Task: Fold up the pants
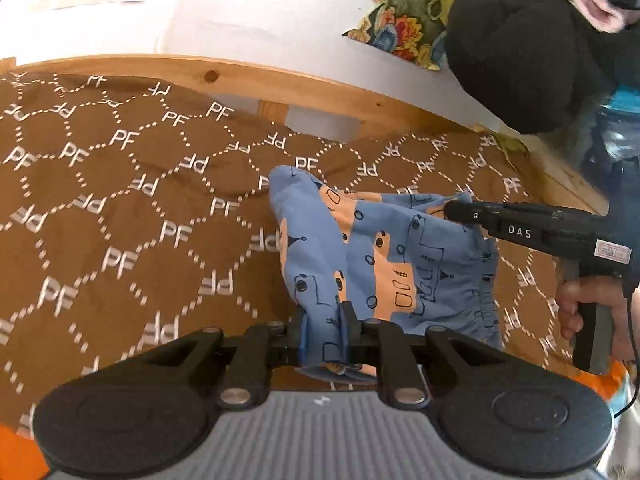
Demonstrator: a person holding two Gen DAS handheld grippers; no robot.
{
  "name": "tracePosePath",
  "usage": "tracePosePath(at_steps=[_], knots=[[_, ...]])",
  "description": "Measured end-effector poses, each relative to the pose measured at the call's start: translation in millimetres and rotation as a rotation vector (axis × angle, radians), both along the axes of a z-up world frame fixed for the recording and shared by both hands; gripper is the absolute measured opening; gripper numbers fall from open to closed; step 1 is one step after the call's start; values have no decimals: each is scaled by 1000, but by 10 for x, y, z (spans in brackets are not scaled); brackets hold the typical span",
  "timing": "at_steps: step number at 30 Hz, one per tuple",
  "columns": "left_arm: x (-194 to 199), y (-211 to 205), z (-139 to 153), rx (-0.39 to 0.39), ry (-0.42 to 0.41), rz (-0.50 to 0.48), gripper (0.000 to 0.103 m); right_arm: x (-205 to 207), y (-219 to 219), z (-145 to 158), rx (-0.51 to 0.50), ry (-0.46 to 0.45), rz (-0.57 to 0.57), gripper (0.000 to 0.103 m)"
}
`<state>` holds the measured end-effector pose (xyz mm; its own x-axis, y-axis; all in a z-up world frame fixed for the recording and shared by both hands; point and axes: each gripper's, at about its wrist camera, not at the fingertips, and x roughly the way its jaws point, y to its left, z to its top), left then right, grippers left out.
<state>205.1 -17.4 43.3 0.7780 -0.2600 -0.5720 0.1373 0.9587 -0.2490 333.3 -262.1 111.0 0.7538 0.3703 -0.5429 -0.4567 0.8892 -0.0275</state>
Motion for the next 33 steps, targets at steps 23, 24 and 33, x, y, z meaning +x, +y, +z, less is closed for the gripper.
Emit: tracePosePath(at_steps=[23,24,33], knots=[[263,6,-175,41,41,97,90,-71,-230,-100,53,-66,-156,90],[233,0,-146,47,28,106,93,-149,-234,-60,58,-84,-168,93],[-122,-62,73,103,-92,142,103,-889,-188,192,118,-205,-212,102]])
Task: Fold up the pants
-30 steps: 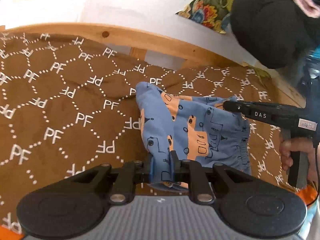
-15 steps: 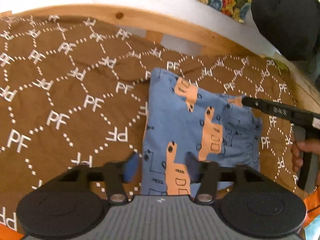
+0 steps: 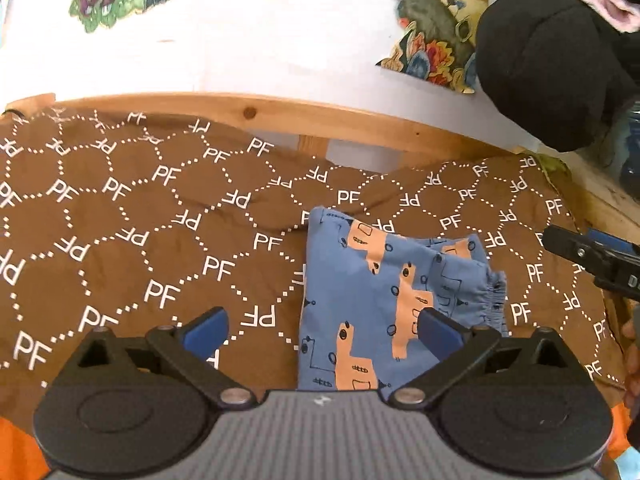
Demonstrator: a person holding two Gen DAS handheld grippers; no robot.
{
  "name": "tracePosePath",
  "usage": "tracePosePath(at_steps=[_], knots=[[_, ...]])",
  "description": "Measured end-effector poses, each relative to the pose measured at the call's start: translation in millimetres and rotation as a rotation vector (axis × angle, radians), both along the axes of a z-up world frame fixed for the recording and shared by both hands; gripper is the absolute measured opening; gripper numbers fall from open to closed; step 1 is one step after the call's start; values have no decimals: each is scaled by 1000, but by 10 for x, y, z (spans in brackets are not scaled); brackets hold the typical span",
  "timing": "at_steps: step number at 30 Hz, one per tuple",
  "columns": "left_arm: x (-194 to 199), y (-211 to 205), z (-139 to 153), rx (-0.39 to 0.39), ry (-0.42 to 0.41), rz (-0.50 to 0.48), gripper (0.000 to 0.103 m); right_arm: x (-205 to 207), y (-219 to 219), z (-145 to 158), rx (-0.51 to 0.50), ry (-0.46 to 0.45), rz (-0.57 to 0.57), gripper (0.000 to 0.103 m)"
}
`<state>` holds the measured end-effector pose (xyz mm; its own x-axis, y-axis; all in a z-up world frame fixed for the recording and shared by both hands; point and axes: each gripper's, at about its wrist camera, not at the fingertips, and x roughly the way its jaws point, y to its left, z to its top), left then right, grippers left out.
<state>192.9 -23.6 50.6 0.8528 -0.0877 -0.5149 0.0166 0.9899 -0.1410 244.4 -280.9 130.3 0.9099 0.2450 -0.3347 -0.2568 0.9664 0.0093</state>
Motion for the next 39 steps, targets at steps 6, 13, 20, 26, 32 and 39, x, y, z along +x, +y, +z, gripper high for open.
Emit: tracePosePath(at_steps=[6,13,20,26,32,39], knots=[[-282,-73,29,22,-33,-6,103,-437,45,-8,-18,-25,-10,102],[-559,-173,-40,69,-37,-18,103,-894,46,-110,-40,-38,-32,102],[-760,-217,-117,106,-55,-18,103,-1223,-20,-169,-17,-17,-71,102],[-940,-290,-207,152,-47,2,103,-1463,-96,-285,4,75,-103,102],[-1025,-301,-318,155,-5,3,103,-1557,-131,-459,-11,95,-112,102],[-1055,-291,-379,149,5,6,103,-1598,-110,-534,-16,85,-90,102]])
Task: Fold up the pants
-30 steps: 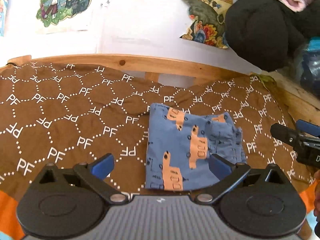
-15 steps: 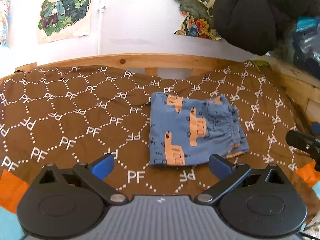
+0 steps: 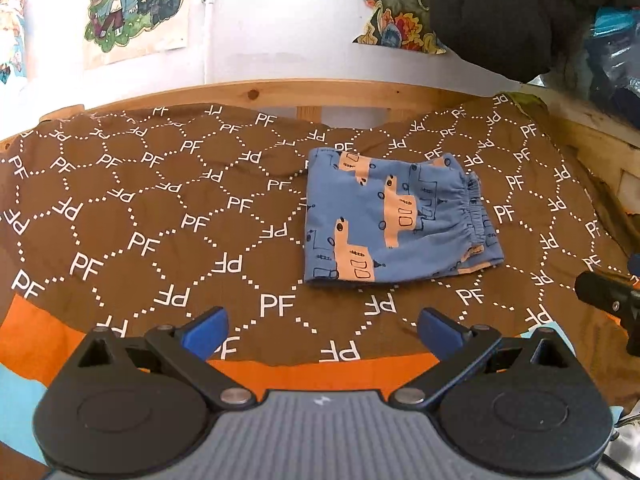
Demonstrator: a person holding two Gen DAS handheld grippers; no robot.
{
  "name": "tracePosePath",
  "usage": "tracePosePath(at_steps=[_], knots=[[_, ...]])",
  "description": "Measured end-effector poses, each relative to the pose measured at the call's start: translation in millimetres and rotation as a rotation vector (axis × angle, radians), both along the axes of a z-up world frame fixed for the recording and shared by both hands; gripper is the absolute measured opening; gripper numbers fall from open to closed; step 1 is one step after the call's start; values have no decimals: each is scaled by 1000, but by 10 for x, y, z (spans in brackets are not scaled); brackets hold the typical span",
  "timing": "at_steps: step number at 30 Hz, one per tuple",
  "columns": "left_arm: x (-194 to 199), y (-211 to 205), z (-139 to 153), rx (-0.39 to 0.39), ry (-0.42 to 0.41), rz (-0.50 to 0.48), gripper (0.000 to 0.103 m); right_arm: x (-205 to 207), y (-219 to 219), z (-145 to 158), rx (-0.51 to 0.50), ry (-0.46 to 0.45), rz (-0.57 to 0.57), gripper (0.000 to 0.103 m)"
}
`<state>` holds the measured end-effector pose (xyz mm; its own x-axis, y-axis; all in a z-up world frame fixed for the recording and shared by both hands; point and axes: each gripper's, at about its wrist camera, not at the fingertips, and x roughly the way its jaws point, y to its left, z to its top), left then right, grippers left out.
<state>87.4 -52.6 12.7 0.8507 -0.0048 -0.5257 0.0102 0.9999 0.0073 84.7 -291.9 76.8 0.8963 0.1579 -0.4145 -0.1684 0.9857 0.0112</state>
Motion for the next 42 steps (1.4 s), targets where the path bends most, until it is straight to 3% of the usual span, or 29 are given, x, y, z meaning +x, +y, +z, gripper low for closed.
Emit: tracePosePath(at_steps=[42], knots=[[-40,9,-23,15,-8,-7,103,-1,16,-14,-8,-4,17,102]])
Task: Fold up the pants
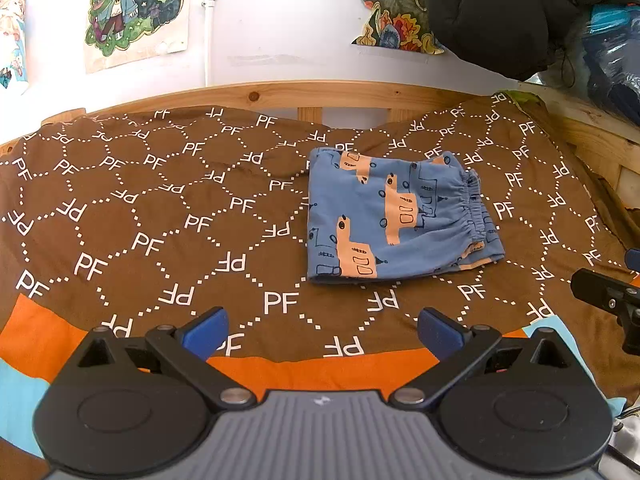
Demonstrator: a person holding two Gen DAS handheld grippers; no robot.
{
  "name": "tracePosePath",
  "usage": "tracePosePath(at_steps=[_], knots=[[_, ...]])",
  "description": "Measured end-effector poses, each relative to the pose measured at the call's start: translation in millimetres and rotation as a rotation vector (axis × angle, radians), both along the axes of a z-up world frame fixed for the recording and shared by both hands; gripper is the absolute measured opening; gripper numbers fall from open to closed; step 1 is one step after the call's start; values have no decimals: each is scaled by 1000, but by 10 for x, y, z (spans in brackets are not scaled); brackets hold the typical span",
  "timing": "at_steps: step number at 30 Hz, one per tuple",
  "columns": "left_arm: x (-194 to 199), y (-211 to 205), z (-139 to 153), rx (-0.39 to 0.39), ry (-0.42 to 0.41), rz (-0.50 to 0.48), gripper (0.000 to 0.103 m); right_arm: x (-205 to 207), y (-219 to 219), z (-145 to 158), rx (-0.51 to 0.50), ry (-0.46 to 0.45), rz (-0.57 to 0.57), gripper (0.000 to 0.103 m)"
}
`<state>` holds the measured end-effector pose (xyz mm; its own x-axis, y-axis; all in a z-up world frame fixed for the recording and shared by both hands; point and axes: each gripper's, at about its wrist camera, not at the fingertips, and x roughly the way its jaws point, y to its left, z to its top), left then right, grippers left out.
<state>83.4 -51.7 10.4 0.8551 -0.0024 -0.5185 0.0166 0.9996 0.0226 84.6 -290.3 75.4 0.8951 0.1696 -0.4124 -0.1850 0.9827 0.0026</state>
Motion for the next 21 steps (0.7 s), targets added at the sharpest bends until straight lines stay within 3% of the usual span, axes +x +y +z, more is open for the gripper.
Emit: tracePosePath(at_steps=[21], knots=[[-2,13,4,-1,4,3,103,-9,19,-3,-3,0,-1,102]])
